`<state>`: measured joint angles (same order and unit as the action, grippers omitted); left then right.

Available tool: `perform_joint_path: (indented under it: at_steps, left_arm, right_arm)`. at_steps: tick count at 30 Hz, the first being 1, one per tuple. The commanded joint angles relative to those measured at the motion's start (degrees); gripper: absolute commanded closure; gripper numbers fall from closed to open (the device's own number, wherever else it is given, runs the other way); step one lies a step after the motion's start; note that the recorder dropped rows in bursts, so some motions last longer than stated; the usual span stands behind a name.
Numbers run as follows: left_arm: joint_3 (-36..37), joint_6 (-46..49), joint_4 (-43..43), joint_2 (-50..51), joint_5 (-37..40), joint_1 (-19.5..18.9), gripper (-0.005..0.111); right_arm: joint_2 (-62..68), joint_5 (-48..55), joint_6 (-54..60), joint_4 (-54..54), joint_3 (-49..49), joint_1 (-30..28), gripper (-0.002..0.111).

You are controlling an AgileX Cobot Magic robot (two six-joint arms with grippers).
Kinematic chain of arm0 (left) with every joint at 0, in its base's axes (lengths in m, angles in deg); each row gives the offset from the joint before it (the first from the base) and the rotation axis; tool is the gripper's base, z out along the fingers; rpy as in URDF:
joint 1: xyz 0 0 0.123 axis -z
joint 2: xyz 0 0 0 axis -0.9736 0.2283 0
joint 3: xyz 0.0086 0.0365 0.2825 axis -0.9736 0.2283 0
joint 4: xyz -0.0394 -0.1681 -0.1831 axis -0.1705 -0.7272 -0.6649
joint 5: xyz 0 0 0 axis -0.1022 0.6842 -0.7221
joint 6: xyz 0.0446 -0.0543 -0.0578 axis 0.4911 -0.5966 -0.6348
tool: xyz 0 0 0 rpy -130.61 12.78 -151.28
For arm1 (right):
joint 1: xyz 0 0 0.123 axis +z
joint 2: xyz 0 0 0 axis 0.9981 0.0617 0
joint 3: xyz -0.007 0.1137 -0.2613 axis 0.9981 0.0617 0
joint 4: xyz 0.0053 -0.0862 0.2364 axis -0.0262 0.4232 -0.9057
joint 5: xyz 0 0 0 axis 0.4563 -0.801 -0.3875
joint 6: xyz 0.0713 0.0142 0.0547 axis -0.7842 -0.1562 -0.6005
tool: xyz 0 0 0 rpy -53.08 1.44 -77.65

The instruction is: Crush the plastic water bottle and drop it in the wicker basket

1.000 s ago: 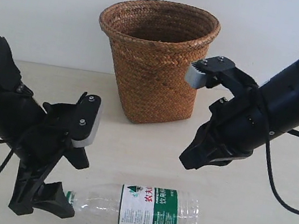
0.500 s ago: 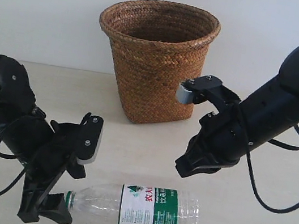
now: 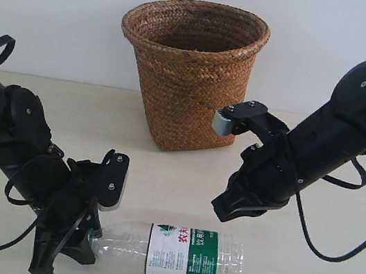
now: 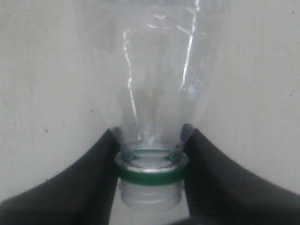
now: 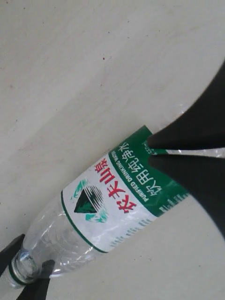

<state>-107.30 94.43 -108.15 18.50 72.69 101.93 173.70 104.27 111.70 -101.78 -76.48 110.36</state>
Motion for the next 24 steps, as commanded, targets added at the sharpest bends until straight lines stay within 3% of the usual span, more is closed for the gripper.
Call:
perform_joint_path:
  at_steps: [1,4,10,24]
  left_arm:
    - [-0.25,0.67,-0.64,0.05,-0.29,0.22,0.102]
    - [-0.25,0.67,-0.64,0.05,-0.29,0.22,0.102]
    - [-0.25,0.67,-0.64,0.05,-0.40,0.22,0.102]
    - [-0.25,-0.48,-0.64,0.05,-0.41,0.22,0.102]
  right_arm:
    - [-0.02,4.94,-0.89,0.29,-2.30,0.04,0.108]
    - [-0.13,11.40,-5.48,-0.62,-6.59,0.04,0.108]
    - [4.18,11.41,-3.37,-6.42,-6.59,1.55,0.108]
    - [10.06,9.17,-4.47,-3.90,-6.59,3.47,0.108]
